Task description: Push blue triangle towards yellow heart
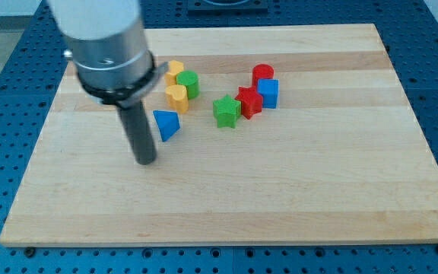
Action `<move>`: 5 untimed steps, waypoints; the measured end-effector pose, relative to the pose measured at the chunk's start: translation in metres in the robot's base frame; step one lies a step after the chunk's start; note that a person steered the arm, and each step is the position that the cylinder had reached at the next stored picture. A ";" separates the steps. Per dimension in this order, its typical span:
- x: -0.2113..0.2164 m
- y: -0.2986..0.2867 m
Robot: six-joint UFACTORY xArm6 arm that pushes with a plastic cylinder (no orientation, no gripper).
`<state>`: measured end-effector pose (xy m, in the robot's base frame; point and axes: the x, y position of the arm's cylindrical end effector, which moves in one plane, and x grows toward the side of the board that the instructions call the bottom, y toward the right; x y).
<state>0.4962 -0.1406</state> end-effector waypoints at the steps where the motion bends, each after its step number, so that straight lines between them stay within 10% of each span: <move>1: -0.021 -0.029; 5: -0.050 0.049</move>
